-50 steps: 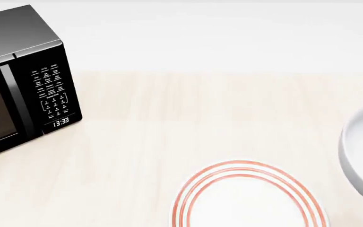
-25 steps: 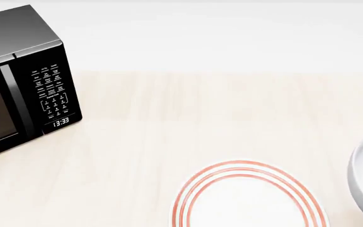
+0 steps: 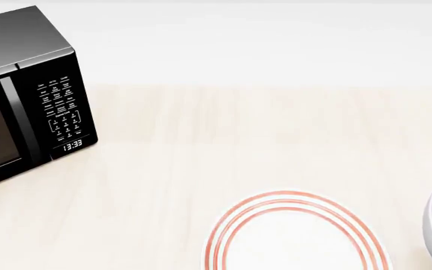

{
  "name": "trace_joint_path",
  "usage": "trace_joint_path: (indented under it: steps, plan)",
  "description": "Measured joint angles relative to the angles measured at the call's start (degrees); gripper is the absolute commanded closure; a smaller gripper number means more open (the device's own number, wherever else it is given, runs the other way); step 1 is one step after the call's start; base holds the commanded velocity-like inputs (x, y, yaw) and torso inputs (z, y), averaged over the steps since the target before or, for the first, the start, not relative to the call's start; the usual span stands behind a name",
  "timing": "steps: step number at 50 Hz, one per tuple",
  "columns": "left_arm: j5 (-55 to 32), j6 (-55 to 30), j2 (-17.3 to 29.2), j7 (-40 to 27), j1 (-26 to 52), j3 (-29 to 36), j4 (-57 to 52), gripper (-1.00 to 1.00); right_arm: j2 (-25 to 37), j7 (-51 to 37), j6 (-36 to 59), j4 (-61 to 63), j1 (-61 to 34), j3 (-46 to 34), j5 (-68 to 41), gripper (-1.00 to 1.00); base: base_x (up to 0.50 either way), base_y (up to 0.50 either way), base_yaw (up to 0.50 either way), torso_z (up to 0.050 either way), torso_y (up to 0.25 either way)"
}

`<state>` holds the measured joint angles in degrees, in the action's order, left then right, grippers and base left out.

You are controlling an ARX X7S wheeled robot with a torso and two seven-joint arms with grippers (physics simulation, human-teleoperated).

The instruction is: Put the white bowl to the right of the plate.

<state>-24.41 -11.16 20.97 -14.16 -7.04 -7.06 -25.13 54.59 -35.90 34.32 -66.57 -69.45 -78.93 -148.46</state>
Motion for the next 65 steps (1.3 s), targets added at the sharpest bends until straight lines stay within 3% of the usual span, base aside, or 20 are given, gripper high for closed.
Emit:
trace_joint_path:
  steps: [30,31,45,65]
  plan:
    - [-0.2,0.4,0.3,-0.3,-0.3,0.4,-0.2,-1.00,-3.2,3.7,2.2,-7.8,0.3,-5.2,-3.1,1.00,0.00,0.00,0.00,0.000,0.000]
    - [-0.2,0.4,0.3,-0.3,-0.3,0.4,-0.2,-1.00,-3.2,3.9,2.1,-7.8,0.3,-5.5,-3.2,-1.00,0.00,0.00,0.00,0.000,0.000]
    - [-0.3,0.5,0.5,-0.5,-0.2,0.6,-0.1,-1.00,-1.4,5.4,-2.1,-2.4,-0.8,-7.0,-2.5,-1.00,0.00,0.00,0.00,0.000,0.000]
    - [-0.3,0.9,0.8,-0.6,-0.8,0.8,-0.7,-1.00,18.3,-5.6,-27.6,43.9,-4.6,-3.0,9.0,-1.00,0.00,0.00,0.00,0.000,0.000]
